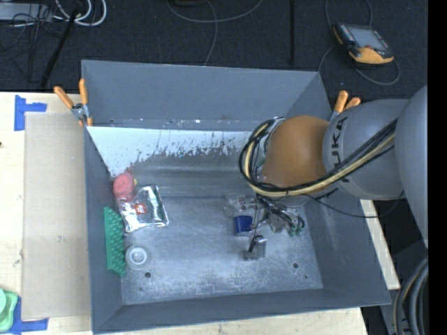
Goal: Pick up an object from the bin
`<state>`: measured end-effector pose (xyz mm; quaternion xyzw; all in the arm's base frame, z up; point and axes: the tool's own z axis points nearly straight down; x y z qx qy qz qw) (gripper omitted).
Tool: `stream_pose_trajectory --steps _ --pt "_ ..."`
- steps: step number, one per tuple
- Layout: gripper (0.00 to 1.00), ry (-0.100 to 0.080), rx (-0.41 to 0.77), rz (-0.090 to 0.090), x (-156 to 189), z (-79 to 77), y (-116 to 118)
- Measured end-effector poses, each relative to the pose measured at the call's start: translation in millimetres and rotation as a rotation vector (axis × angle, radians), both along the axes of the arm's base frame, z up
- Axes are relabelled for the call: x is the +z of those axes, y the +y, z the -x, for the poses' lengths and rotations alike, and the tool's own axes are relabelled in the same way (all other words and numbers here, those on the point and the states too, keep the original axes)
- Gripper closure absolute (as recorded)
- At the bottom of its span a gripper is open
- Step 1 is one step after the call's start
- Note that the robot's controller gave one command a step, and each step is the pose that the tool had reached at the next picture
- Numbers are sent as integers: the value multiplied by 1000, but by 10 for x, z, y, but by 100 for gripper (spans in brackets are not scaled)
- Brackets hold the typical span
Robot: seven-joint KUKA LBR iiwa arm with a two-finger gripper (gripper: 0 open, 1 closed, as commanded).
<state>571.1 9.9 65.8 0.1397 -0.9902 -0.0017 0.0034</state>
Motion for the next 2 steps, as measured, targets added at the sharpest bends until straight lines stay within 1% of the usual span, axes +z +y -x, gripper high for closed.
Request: stream_pose_trajectory --steps 1,2 --pt "0 -10 -27 6 42 -125 -1059" --pt "0 -9 16 -1 81 -185 -336"
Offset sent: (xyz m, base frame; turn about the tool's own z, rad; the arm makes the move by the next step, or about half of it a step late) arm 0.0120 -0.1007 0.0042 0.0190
